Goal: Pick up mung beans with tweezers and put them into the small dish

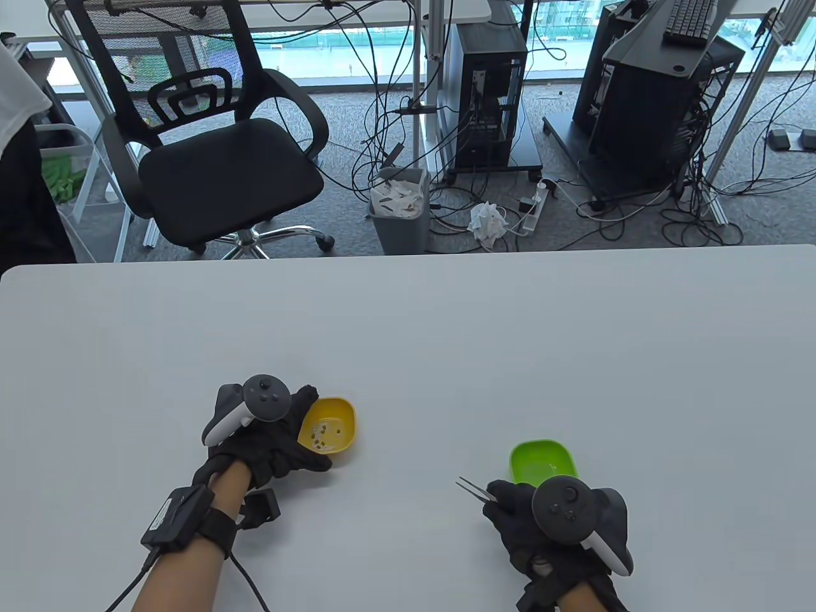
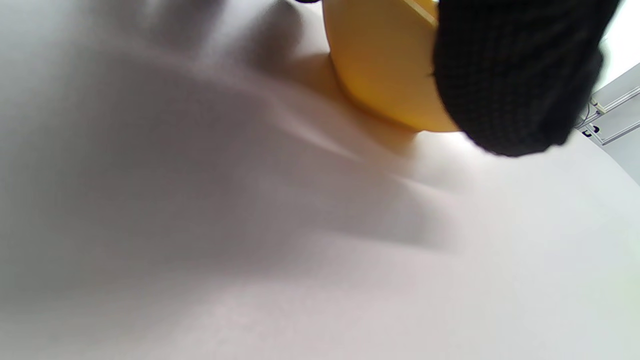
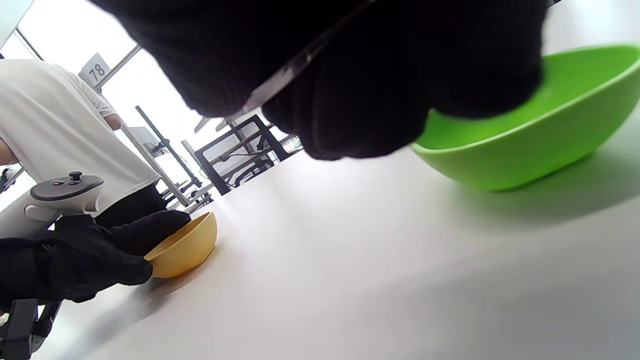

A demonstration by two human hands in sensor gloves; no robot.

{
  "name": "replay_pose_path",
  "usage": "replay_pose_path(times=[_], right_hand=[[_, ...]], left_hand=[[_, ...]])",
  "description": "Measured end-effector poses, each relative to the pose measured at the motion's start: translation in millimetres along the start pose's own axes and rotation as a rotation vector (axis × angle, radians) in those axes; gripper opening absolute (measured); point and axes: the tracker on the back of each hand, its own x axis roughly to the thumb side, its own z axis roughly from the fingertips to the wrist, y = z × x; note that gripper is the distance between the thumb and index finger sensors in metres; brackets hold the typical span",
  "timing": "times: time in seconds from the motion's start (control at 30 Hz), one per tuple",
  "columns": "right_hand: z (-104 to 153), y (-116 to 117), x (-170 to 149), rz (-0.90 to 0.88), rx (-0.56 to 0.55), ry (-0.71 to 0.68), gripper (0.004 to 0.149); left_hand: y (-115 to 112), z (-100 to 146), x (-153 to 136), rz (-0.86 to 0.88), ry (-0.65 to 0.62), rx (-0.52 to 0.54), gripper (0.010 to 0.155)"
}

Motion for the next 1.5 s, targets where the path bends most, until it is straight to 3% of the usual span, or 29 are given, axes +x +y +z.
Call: replay_pose_path(times=[0.23,0.47,0.7,0.9,1.07,1.3,1.5], right_hand=[[-0.3,0.6,0.0,-0.006,0.005,0.0,0.047],[-0.5,1.1,-0.3,-0.014,0.013,0.001,0.047],[-0.6,1.0,-0.3,-0.016,0.014,0.002,0.047],[0.5,-1.6,0.0,-0.018,-0.027,0.012,0.047],[1.8,-3.2,3.0,-0.034,-0.01,-0.007,0.049],[7.0,-13.1,21.5,-0.053,-0.135,-0.097,0.047],[1.5,-15.3,53.4,0.046,-0.089,-0.128,0.046]], left_hand=[[1.4,-0.1,-0.3,0.0,-0.005,-0.032,0.125],[1.5,-4.2,0.2,0.014,-0.017,-0.056,0.12],[-3.4,-0.2,1.8,0.028,-0.066,0.039,0.121],[-14.1,17.5,9.9,0.008,-0.118,0.148,0.123],[-26.7,50.8,39.8,0.019,-0.182,0.212,0.124],[-53.5,97.0,94.0,0.018,-0.264,0.28,0.124],[-61.8,109.0,119.8,-0.03,-0.294,0.325,0.125]])
